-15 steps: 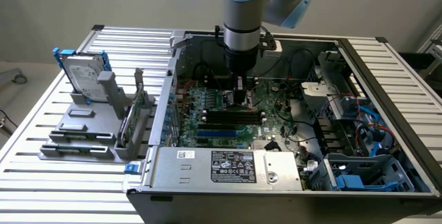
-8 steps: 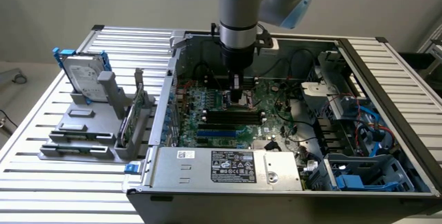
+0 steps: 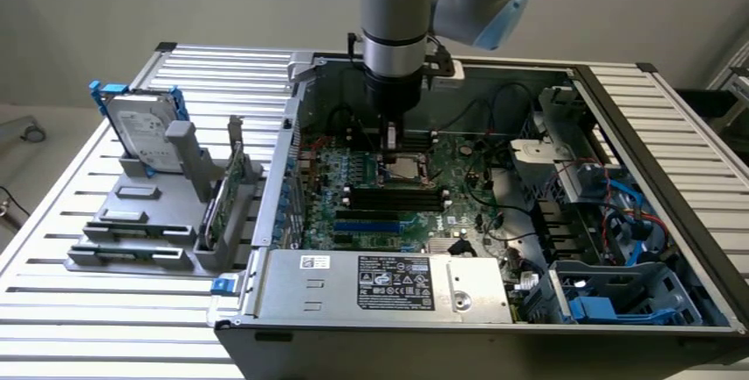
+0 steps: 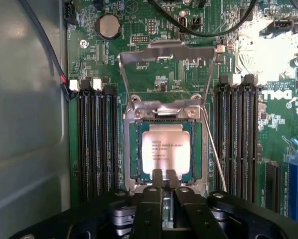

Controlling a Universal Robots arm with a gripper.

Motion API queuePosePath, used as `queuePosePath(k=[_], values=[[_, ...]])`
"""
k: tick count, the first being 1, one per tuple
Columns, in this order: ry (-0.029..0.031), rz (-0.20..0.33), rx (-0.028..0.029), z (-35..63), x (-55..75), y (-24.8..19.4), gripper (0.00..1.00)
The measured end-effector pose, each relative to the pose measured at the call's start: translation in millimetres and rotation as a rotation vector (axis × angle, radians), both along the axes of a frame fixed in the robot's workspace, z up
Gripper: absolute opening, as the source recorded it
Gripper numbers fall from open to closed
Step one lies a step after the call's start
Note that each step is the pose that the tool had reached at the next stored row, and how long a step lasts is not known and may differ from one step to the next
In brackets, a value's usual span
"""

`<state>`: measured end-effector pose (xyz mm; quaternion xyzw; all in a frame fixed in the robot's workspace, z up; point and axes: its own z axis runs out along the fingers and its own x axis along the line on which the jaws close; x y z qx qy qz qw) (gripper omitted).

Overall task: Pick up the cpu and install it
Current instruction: 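Install the first cpu locking lever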

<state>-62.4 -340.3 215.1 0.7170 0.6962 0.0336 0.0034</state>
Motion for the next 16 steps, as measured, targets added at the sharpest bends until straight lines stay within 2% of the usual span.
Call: queuePosePath(k=[1, 9, 10, 16], values=[[0.0033, 0.0, 0.0013, 0.5, -1.8, 0.0, 0.12], [0.0396, 0.0, 0.0029, 2.2, -15.1, -0.1, 0.11], [0.0417, 0.0, 0.0028, 2.7, -15.8, -0.1, 0.11], [0.0418, 0.0, 0.0031, 3.1, -15.9, 0.0, 0.11]])
